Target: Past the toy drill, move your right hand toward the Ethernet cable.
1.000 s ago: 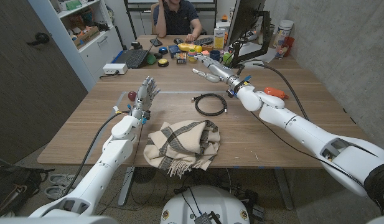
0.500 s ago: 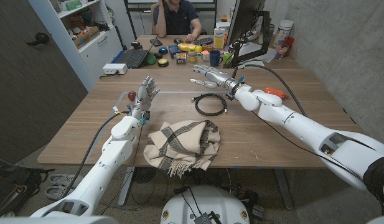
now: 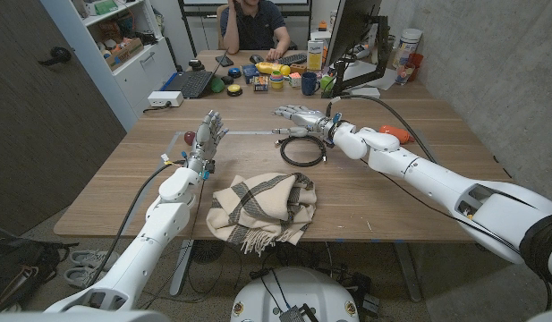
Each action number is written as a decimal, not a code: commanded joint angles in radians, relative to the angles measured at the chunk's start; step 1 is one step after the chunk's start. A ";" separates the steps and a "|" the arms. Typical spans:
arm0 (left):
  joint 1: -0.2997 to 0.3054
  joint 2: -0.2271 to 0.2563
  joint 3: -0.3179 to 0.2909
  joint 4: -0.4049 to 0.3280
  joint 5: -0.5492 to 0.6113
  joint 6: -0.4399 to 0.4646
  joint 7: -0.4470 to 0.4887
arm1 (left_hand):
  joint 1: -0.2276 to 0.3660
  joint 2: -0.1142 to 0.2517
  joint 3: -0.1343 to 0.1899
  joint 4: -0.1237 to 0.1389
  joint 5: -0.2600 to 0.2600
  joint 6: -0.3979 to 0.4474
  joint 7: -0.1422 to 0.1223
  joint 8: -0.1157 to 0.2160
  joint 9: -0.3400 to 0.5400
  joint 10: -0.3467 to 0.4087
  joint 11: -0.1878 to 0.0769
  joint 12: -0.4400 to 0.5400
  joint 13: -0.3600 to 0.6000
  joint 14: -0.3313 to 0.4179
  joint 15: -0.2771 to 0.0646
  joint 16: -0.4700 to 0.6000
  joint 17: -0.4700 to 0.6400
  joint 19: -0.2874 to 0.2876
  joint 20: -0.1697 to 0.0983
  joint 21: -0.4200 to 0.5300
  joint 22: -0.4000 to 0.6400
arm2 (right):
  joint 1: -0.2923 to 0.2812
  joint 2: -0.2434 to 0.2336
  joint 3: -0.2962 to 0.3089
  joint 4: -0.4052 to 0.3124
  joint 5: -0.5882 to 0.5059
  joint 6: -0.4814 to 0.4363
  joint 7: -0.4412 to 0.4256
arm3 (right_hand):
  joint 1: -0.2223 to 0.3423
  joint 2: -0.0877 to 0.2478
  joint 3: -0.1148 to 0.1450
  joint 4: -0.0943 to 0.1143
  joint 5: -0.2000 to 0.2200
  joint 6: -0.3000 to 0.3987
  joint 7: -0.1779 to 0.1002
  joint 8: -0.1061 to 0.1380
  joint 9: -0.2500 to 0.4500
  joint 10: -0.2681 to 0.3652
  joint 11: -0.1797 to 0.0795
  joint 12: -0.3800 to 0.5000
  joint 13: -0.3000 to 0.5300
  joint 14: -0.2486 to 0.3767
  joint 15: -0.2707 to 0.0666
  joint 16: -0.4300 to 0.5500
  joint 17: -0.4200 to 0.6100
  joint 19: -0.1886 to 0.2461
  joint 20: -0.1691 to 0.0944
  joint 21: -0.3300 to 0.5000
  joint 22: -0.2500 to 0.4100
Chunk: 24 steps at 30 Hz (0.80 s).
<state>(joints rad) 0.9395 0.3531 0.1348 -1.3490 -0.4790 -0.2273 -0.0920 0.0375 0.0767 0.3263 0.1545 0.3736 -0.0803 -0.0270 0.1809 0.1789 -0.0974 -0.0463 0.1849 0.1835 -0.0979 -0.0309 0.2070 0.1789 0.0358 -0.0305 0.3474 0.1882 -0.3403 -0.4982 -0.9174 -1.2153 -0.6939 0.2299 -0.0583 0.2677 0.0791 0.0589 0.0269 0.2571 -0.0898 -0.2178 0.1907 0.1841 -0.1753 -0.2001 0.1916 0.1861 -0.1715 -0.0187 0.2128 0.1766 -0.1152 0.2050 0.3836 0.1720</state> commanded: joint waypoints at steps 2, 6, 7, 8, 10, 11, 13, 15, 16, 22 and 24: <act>0.005 -0.002 -0.005 -0.001 -0.002 -0.005 -0.002 | -0.006 0.016 -0.003 0.001 0.005 -0.009 -0.005 0.007 0.005 -0.004 0.000 0.006 0.005 -0.005 0.002 0.007 0.006 0.010 -0.001 -0.001 0.003 | 0.033 -0.003 -0.050 0.001 -0.043 -0.009 0.083 | 0.065 0.024 0.027 -0.034 -0.022 0.004 -0.004 0.006 0.003 -0.029 -0.008 -0.002 0.002 -0.056 -0.014 0.005 0.002 0.124 -0.015 -0.002 0.002; 0.007 -0.003 -0.006 -0.003 -0.002 -0.005 -0.001 | -0.007 0.016 -0.004 0.001 0.005 -0.010 -0.006 0.007 0.005 -0.005 0.000 0.006 0.005 -0.005 0.001 0.007 0.006 0.010 -0.001 -0.002 0.003 | 0.044 -0.002 -0.064 0.003 -0.055 -0.010 0.118 | 0.111 0.032 0.047 -0.062 -0.036 0.023 -0.004 0.011 0.004 0.001 -0.006 0.004 0.002 -0.008 -0.018 0.012 0.001 0.218 -0.036 0.001 0.002; 0.008 -0.002 -0.007 -0.004 -0.003 -0.004 -0.001 | -0.007 0.016 -0.005 0.001 0.005 -0.010 -0.006 0.007 0.005 -0.005 0.000 0.006 0.005 -0.005 0.002 0.007 0.006 0.011 -0.001 -0.002 0.003 | 0.045 -0.002 -0.066 0.002 -0.057 -0.013 0.127 | 0.117 0.033 0.050 -0.066 -0.038 0.024 -0.004 0.011 0.004 0.003 -0.005 0.003 0.002 -0.002 -0.013 0.012 0.001 0.229 -0.036 0.001 0.001; 0.009 -0.002 -0.007 -0.004 -0.002 -0.005 -0.002 | -0.007 0.016 -0.005 0.001 0.005 -0.010 -0.006 0.007 0.005 -0.004 0.000 0.006 0.005 -0.005 0.002 0.007 0.006 0.010 -0.001 -0.002 0.003 | 0.047 -0.001 -0.068 0.002 -0.055 -0.015 0.139 | 0.127 0.033 0.054 -0.072 -0.039 0.026 -0.004 0.011 0.004 0.008 -0.006 0.004 0.002 0.006 -0.013 0.013 0.000 0.244 -0.032 0.001 0.001; 0.010 -0.002 -0.008 -0.005 -0.002 -0.004 -0.001 | -0.007 0.016 -0.005 0.001 0.005 -0.010 -0.006 0.007 0.005 -0.004 -0.001 0.006 0.005 -0.006 0.002 0.007 0.006 0.010 -0.001 -0.003 0.003 | 0.050 0.003 -0.069 0.008 -0.048 -0.014 0.156 | 0.135 0.035 0.058 -0.077 -0.040 0.029 -0.004 0.011 0.004 0.013 -0.007 0.005 0.002 0.012 -0.012 0.013 0.000 0.259 -0.030 0.002 0.001; 0.010 -0.002 -0.008 -0.006 -0.002 -0.005 0.000 | -0.007 0.016 -0.006 0.001 0.005 -0.010 -0.007 0.007 0.005 -0.004 -0.001 0.006 0.005 -0.005 0.001 0.007 0.006 0.010 0.000 -0.003 0.003 | 0.052 0.005 -0.068 0.014 -0.038 -0.011 0.166 | 0.137 0.036 0.059 -0.078 -0.041 0.034 -0.003 0.013 0.004 0.013 -0.006 0.004 0.002 0.011 -0.013 0.011 0.000 0.257 -0.034 -0.001 0.001; 0.011 -0.002 -0.009 -0.007 -0.002 -0.005 0.000 | -0.007 0.016 -0.006 0.001 0.006 -0.010 -0.006 0.007 0.005 -0.005 0.000 0.005 0.005 -0.005 0.002 0.007 0.006 0.010 0.001 -0.004 0.003 | 0.054 0.010 -0.066 0.025 -0.022 -0.005 0.178 | 0.135 0.041 0.062 -0.076 -0.043 0.050 -0.002 0.018 0.005 0.010 -0.005 0.002 0.002 0.009 -0.014 0.009 0.002 0.256 -0.039 -0.007 0.001; 0.013 -0.002 -0.009 -0.008 -0.002 -0.006 0.000 | -0.007 0.016 -0.007 0.001 0.006 -0.010 -0.006 0.007 0.005 -0.005 0.000 0.005 0.005 -0.005 0.002 0.007 0.006 0.011 0.000 -0.004 0.003 | 0.055 0.015 -0.062 0.039 -0.004 0.005 0.180 | 0.105 0.068 0.068 -0.047 -0.053 0.146 -0.001 0.042 0.007 0.035 -0.006 0.008 0.003 0.018 -0.025 0.010 0.007 0.266 -0.042 -0.025 0.002; 0.014 -0.002 -0.010 -0.009 -0.002 -0.005 0.001 | -0.007 0.016 -0.007 0.001 0.006 -0.010 -0.006 0.007 0.005 -0.005 -0.001 0.005 0.005 -0.005 0.001 0.007 0.006 0.011 0.000 -0.005 0.003 | 0.056 0.016 -0.062 0.045 -0.001 0.009 0.177 | 0.094 0.068 0.070 -0.038 -0.055 0.206 -0.001 0.053 0.005 0.075 -0.005 0.018 0.003 0.040 -0.033 0.014 0.006 0.286 -0.044 -0.033 0.001; 0.016 -0.003 -0.012 -0.009 -0.003 -0.008 0.001 | -0.007 0.016 -0.009 0.001 0.006 -0.016 -0.016 0.005 0.005 -0.006 -0.001 0.005 0.005 -0.007 0.001 0.006 0.006 0.009 0.001 -0.007 0.003 | 0.068 0.022 -0.072 0.064 -0.007 0.010 0.172 | 0.079 0.059 0.080 -0.023 -0.053 0.325 0.002 0.052 -0.002 0.194 -0.008 0.032 0.000 0.111 -0.059 0.022 0.003 0.336 -0.057 -0.061 0.001; 0.016 -0.003 -0.012 -0.009 -0.003 -0.008 0.001 | -0.007 0.016 -0.010 0.001 0.006 -0.014 -0.017 0.006 0.005 -0.004 -0.002 0.006 0.005 -0.004 0.000 0.007 0.006 0.012 0.001 -0.007 0.003 | 0.071 0.023 -0.075 0.065 -0.008 0.007 0.175 | 0.082 0.055 0.084 -0.024 -0.053 0.351 0.012 0.052 -0.004 0.225 -0.009 0.035 -0.001 0.127 -0.059 0.022 0.001 0.341 -0.062 -0.070 0.001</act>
<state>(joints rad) 0.9515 0.3511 0.1256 -1.3555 -0.4810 -0.2327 -0.0918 0.0375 0.0767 0.3182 0.1547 0.3735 -0.0912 -0.0378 0.1809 0.1789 -0.0974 -0.0463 0.1849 0.1835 -0.0979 -0.0308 0.2070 0.1788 0.0389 -0.0336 0.3398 0.1882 -0.2886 -0.4871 -0.9781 -1.1810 -0.7116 0.2290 0.0922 0.3478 0.1397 0.1356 0.0008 0.2032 0.2347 -0.2126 0.2447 0.1812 0.0140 -0.2056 0.2175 0.1863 -0.0611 -0.0350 0.2274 0.1767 0.2102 0.1428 0.3212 0.1722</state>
